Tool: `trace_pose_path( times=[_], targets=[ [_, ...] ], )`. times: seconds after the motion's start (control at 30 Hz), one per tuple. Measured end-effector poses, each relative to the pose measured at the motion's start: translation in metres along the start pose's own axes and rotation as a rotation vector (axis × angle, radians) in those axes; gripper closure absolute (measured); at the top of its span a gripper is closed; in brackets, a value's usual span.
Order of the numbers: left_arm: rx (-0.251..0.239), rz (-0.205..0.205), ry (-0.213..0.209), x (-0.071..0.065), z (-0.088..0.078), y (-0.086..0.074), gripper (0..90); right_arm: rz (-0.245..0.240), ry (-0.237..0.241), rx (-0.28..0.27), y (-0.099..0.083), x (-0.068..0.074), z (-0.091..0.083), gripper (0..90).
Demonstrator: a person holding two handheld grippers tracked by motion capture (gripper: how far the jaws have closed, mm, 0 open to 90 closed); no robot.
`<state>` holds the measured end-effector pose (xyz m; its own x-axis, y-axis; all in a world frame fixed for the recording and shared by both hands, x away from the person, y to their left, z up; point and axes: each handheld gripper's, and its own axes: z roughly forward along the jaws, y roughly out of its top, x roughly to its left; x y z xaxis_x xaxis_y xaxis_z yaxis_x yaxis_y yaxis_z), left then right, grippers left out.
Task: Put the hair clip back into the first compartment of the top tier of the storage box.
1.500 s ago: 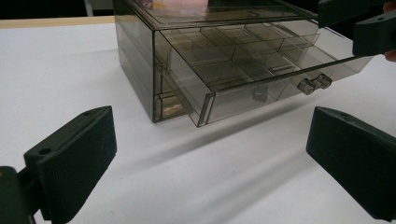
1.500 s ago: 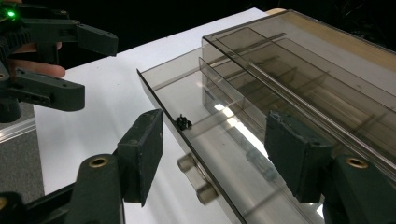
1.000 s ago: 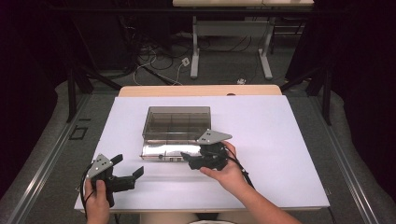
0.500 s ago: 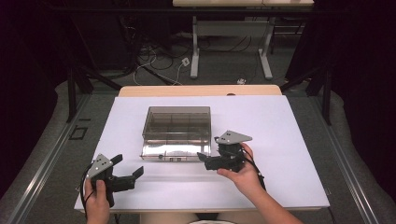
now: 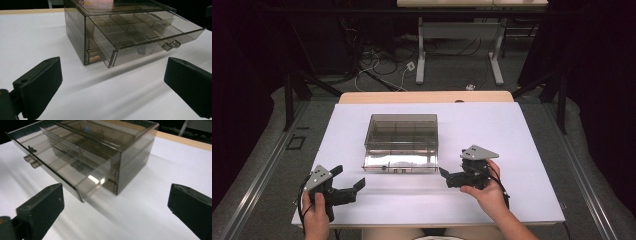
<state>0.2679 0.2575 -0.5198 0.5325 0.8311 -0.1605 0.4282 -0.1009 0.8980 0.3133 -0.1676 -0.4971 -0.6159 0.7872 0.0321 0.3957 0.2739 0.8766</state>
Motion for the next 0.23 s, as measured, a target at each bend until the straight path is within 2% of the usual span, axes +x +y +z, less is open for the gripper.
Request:
trace_pose_path(
  times=[0.23],
  targets=[
    [-0.001,0.001,0.002,0.0,0.0,0.0,1.9,0.02,-0.031,0.004,-0.014,-0.01,-0.01,0.0]
  ],
)
